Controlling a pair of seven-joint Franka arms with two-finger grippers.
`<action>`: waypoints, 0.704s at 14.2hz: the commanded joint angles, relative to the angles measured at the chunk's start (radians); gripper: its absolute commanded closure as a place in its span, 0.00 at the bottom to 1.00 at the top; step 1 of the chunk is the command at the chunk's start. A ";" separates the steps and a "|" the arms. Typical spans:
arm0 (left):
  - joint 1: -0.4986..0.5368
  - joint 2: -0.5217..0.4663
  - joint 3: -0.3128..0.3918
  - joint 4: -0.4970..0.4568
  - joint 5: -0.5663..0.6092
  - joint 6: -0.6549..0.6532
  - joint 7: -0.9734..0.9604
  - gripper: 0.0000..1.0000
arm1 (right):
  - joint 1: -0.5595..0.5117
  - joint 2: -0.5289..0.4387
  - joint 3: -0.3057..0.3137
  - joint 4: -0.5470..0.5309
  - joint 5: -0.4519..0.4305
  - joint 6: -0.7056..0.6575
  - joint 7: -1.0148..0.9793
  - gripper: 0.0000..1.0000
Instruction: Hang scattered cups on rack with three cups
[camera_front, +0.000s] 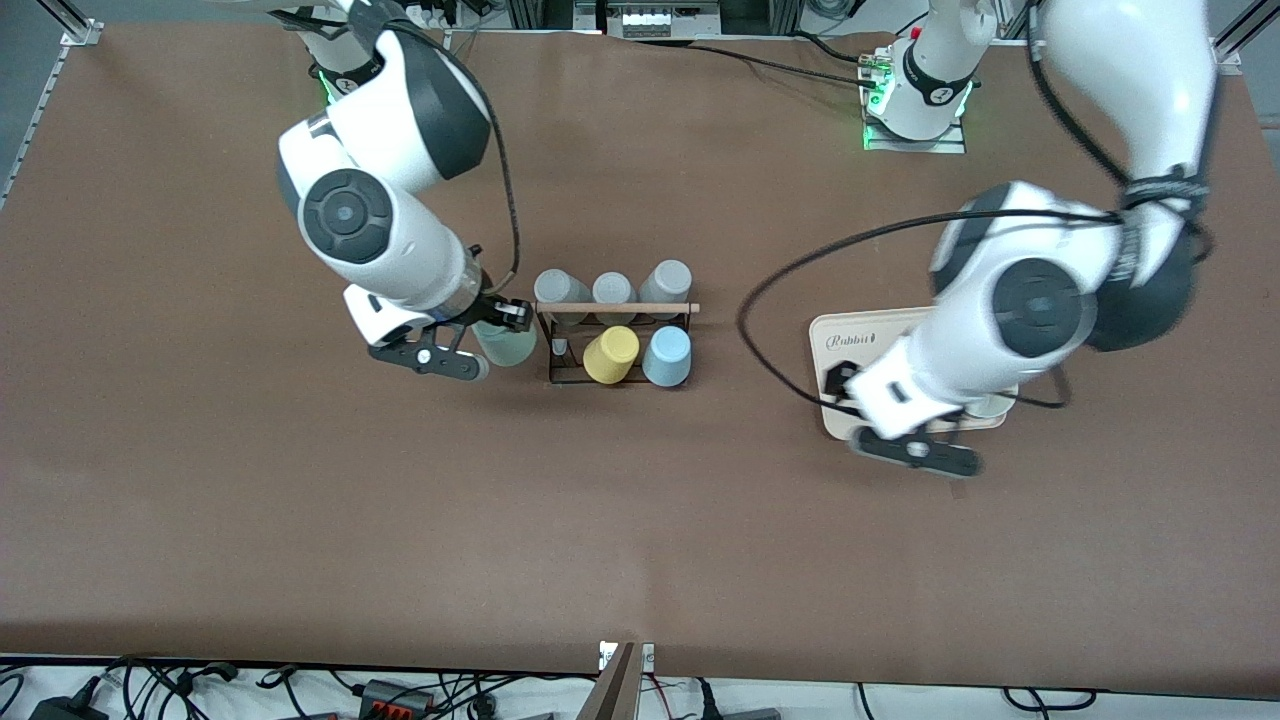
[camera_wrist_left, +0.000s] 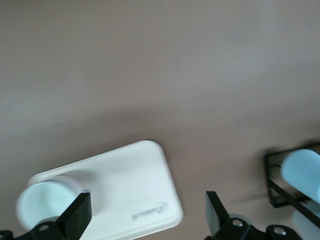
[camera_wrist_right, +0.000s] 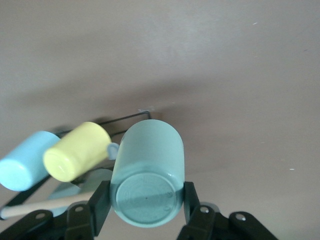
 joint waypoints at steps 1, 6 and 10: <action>0.083 -0.100 -0.008 -0.029 0.026 -0.058 -0.006 0.00 | 0.046 0.048 -0.003 0.042 -0.046 0.028 0.079 0.70; 0.218 -0.206 -0.014 -0.026 0.026 -0.188 0.050 0.00 | 0.092 0.082 -0.004 0.041 -0.087 0.070 0.153 0.70; 0.214 -0.198 -0.020 -0.013 -0.027 -0.239 0.135 0.00 | 0.110 0.115 -0.004 0.038 -0.125 0.088 0.158 0.70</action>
